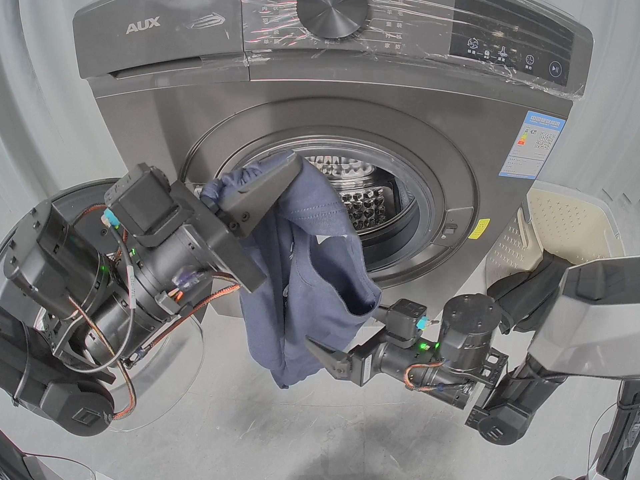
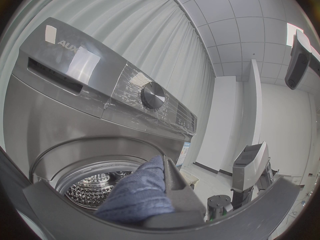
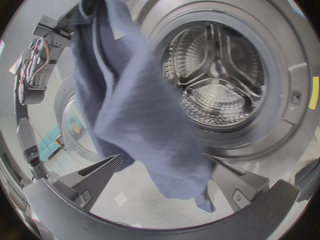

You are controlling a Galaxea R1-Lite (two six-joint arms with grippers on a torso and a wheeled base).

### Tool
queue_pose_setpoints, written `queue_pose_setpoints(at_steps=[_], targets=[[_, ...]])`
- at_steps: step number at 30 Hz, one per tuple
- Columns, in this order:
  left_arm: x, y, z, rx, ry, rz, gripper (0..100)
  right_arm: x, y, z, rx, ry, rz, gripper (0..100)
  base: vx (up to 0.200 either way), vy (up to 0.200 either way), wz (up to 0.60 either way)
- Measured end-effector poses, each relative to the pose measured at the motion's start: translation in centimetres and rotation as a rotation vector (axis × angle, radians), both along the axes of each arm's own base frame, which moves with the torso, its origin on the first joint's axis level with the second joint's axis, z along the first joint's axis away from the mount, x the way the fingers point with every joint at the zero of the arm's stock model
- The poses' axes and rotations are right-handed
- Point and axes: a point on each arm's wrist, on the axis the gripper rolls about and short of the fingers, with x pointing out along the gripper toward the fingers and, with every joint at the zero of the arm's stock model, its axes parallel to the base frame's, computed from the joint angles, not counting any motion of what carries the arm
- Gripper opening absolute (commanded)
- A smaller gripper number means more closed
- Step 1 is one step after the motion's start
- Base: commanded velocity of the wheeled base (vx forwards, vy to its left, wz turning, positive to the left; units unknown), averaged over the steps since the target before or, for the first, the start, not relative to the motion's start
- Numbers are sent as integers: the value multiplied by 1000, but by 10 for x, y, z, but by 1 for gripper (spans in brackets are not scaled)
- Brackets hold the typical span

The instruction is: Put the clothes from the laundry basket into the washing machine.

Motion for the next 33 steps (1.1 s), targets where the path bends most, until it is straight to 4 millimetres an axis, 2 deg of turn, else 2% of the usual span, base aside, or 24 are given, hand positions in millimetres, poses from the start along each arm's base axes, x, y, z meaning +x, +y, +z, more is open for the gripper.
queue_pose_setpoints(at_steps=[4, 8, 19, 24, 28, 33], targets=[[1, 0, -1, -1, 4, 7, 0, -5, 18, -7, 19, -7, 82, 100, 0, 0, 0], [2, -1, -1, 0, 7, 10, 0, -6, 28, -14, 16, 0, 106, 100, 0, 0, 0], [2, -2, -1, -1, 7, 11, 0, 12, 62, -23, 59, -40, 122, 100, 0, 0, 0], [3, -2, -1, -3, 6, 11, 0, 27, 76, -30, 77, -55, 92, 100, 0, 0, 0], [3, -2, 0, -6, 2, 11, 0, 48, 84, -33, 108, -77, 32, 100, 0, 0, 0], [2, -2, 3, -14, -5, 9, 0, 71, 81, -41, 119, -78, -54, 100, 0, 0, 0]])
